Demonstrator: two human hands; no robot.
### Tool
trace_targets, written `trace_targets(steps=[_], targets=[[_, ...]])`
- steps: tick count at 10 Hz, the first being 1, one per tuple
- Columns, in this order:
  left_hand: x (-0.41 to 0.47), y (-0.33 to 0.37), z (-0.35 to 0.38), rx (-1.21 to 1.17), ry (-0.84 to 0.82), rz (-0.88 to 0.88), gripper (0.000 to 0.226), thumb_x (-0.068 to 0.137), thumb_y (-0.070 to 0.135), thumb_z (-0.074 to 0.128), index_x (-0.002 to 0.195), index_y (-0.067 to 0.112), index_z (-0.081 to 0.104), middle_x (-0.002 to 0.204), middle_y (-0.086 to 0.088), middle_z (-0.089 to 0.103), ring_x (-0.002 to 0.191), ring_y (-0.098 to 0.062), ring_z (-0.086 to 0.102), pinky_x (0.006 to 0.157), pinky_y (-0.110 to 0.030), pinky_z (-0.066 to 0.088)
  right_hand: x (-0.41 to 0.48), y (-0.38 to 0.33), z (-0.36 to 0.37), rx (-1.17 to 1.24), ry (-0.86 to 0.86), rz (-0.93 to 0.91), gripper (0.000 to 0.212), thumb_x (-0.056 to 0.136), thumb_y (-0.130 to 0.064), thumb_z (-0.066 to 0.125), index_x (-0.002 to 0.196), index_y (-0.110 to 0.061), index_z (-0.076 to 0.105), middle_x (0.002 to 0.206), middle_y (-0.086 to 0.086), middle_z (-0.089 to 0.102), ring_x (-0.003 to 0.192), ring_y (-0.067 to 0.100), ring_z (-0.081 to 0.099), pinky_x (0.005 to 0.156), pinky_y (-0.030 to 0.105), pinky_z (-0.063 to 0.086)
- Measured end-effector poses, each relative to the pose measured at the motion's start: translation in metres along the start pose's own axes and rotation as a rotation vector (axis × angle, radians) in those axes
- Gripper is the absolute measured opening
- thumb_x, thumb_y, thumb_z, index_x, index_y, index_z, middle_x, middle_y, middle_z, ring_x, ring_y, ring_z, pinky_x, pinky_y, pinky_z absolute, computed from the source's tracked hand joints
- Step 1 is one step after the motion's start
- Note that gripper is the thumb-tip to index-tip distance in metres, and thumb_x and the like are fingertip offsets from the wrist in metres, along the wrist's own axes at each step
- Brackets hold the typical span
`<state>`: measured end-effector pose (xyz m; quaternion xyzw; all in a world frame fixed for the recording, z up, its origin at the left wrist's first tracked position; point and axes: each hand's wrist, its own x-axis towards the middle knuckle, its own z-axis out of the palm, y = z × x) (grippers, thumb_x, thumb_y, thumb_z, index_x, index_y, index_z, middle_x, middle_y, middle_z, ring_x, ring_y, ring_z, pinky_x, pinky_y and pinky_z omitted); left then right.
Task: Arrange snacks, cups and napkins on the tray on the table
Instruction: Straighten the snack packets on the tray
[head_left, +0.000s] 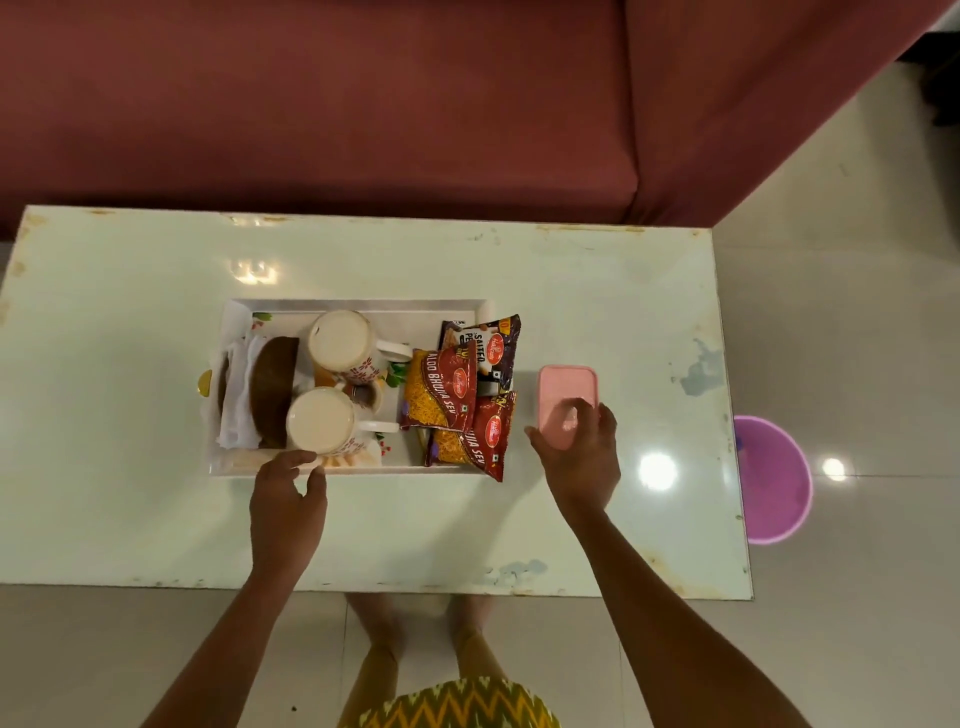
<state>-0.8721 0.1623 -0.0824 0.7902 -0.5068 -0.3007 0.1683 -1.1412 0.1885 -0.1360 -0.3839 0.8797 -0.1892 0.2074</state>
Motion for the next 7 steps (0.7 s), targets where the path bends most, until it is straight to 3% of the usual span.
trace_targets(steps=[5,7], targets=[[-0.007,-0.007,0.008,0.045,-0.027,-0.055,0.019,0.089,0.008,0.051,0.105,0.000,0.059,0.113,-0.020,0.061,0.105,-0.032,0.056,0.086,-0.028,0.034,0.030,-0.020,0.025,-0.066,-0.028,0.019,0.066,0.071,-0.045,0.073,0.122,-0.012,0.045,0.132,0.014,0.046,0.110,0.033,0.053,0.078,0.042,0.053],[-0.011,-0.004,0.003,0.015,-0.022,-0.025,0.017,0.089,0.006,0.051,0.102,0.000,0.061,0.108,-0.019,0.063,0.102,-0.030,0.057,0.083,-0.026,0.036,0.020,-0.022,0.019,-0.047,-0.014,0.067,0.068,0.081,-0.052,0.058,0.134,-0.013,0.038,0.151,0.018,0.026,0.133,0.040,0.033,0.097,0.054,0.044]])
